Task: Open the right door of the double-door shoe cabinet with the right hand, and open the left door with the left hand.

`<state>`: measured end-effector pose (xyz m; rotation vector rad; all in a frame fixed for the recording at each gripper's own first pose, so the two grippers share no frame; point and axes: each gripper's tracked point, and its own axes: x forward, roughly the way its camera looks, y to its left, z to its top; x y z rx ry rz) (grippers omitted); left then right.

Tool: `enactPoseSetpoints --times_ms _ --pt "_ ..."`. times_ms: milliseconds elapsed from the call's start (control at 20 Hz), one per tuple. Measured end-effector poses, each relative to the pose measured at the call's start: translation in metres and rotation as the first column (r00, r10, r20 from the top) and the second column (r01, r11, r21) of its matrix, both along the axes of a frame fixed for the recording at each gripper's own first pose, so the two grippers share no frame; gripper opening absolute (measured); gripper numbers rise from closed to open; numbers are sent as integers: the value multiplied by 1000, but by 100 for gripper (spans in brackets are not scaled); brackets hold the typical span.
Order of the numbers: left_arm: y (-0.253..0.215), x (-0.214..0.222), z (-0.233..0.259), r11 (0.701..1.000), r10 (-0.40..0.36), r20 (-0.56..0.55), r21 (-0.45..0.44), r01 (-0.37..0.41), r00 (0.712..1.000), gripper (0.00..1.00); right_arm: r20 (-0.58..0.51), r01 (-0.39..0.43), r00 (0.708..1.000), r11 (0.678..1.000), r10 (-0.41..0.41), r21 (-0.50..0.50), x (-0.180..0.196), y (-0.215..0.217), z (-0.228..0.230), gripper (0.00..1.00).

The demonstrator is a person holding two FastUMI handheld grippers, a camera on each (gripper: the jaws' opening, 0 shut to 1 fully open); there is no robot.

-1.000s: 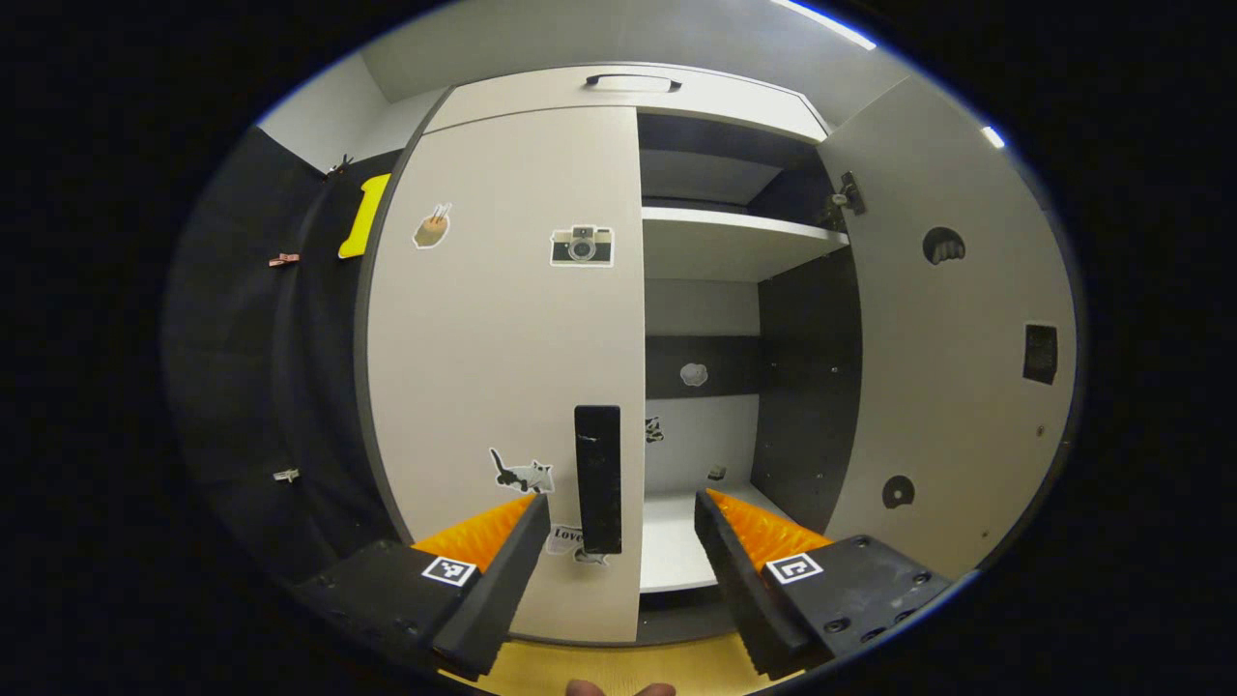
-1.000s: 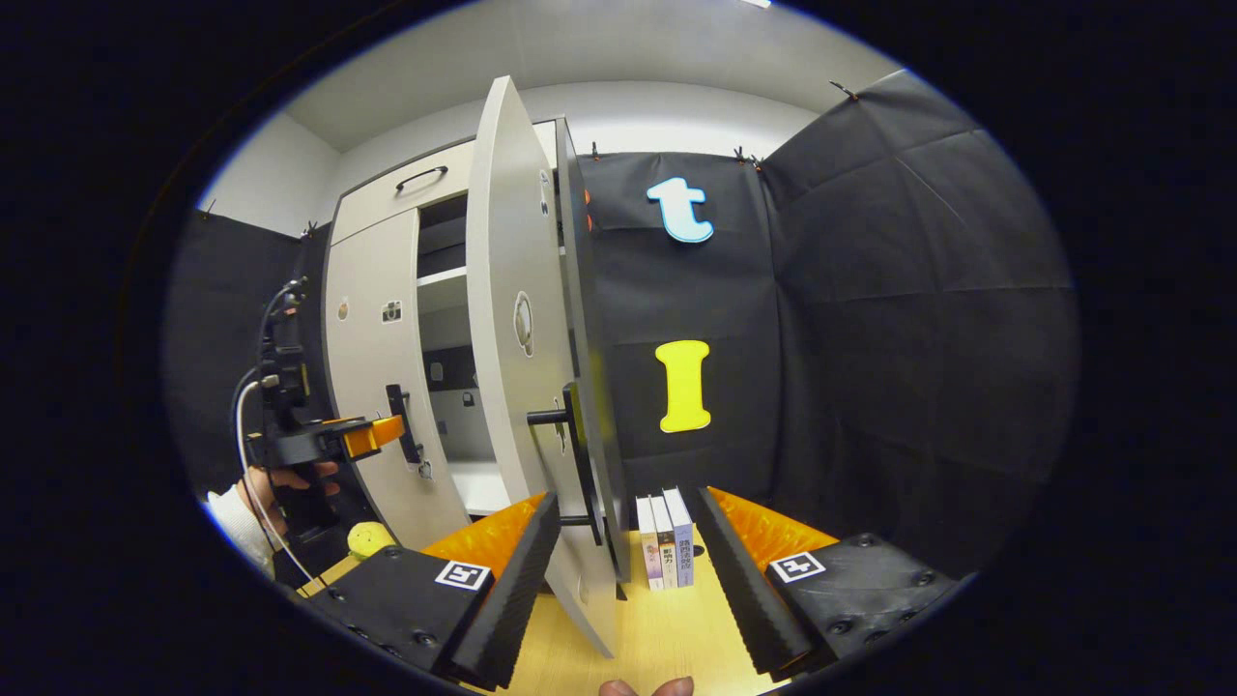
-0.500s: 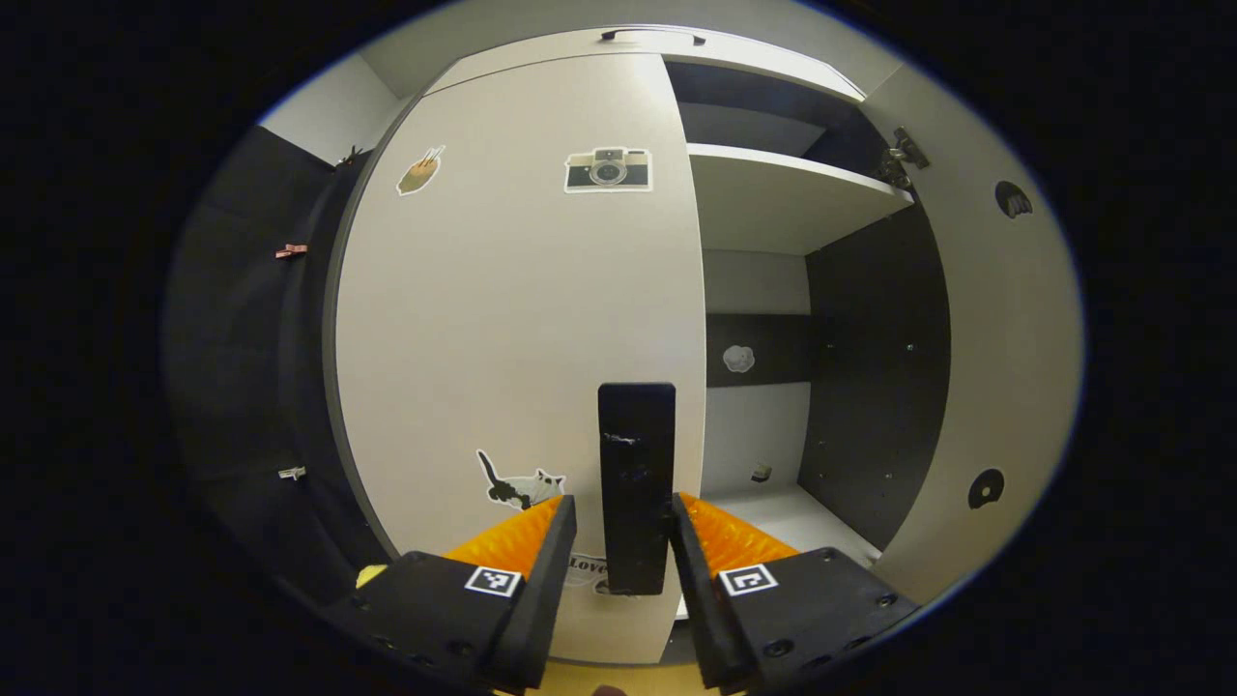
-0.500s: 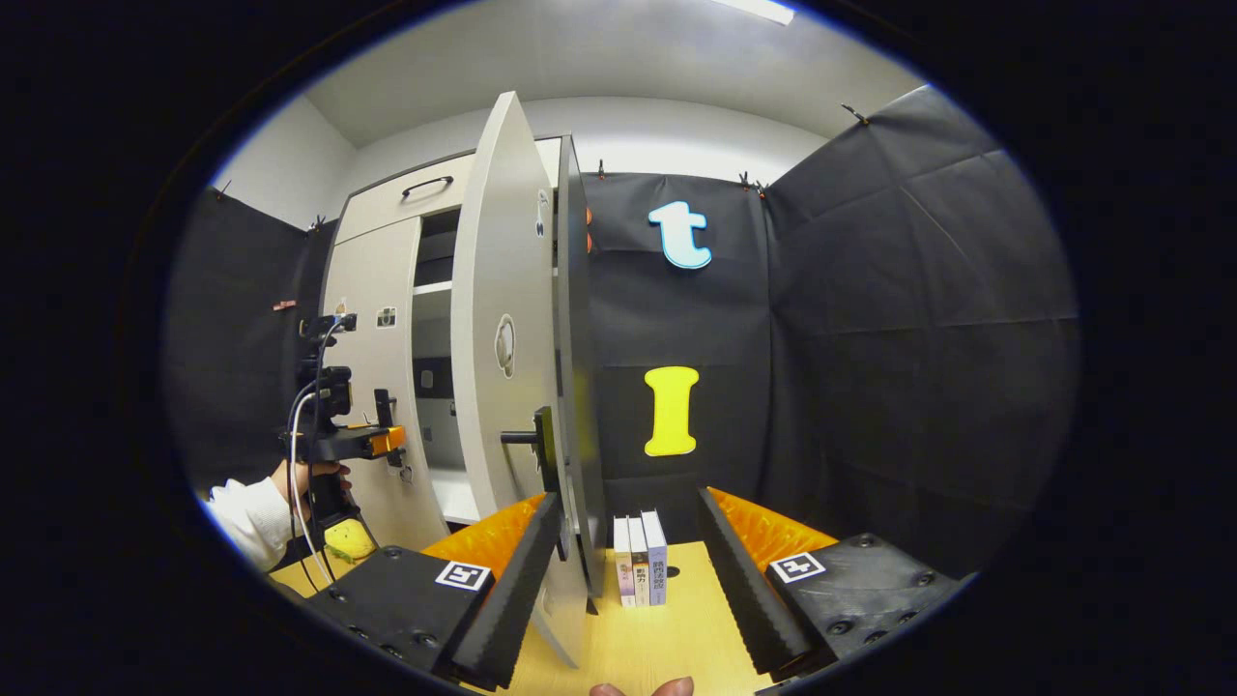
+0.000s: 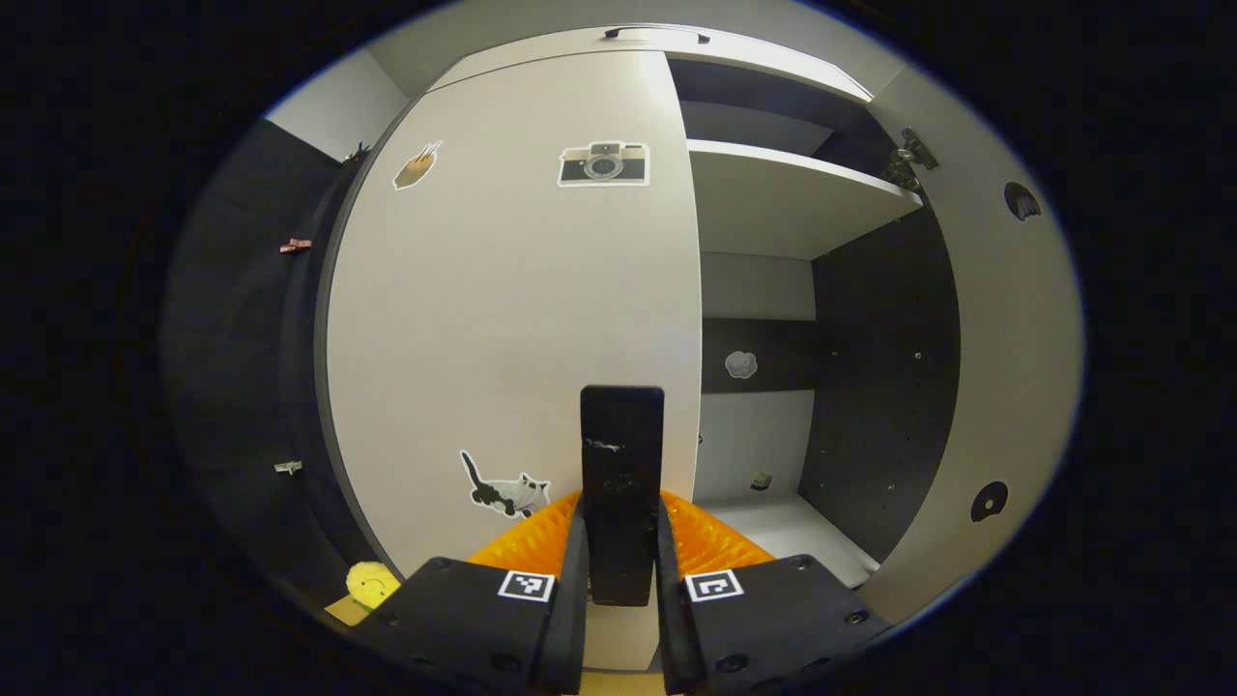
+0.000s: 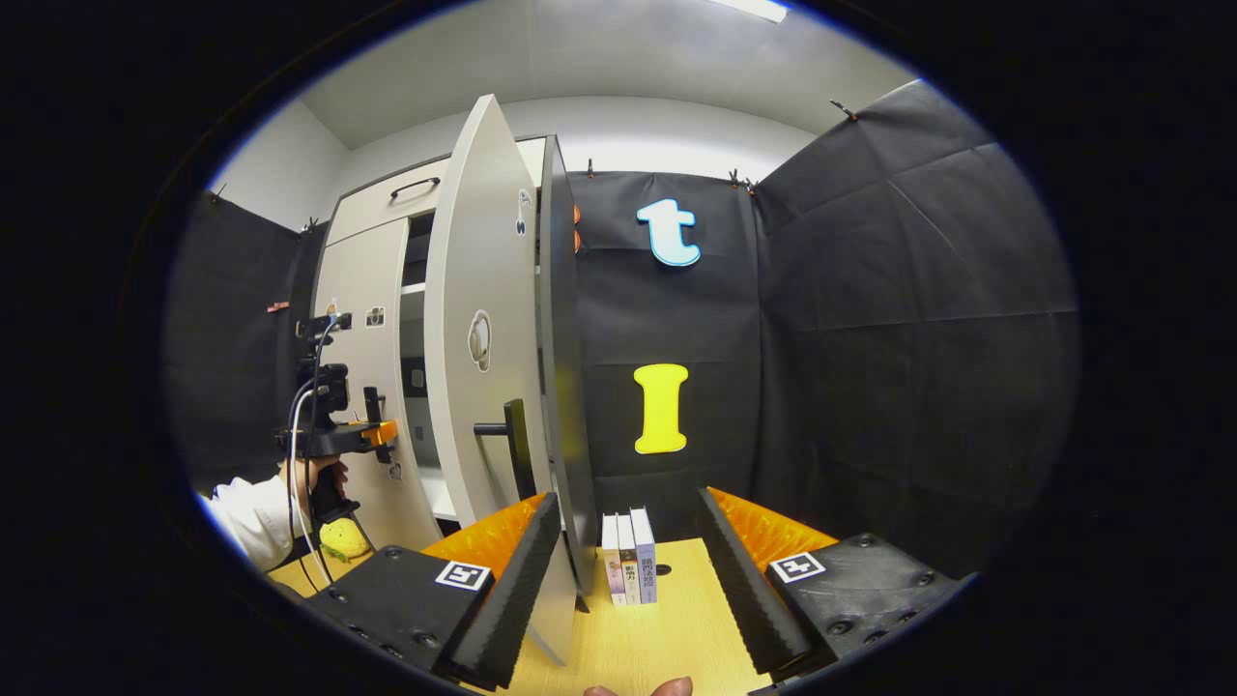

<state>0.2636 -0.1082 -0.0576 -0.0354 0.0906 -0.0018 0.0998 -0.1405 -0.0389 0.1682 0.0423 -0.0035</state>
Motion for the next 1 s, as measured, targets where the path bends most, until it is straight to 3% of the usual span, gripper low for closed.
enactPoseSetpoints --times_ms 250,1000 --pt "0 -3 -2 999 -37 -51 -18 37 998 21 -5 13 1000 1000 -13 1 -15 3 3 89" --pt "62 -121 2 992 -115 -48 -63 112 992 18 23 -38 999 999 39 -24 -22 79 19 89"
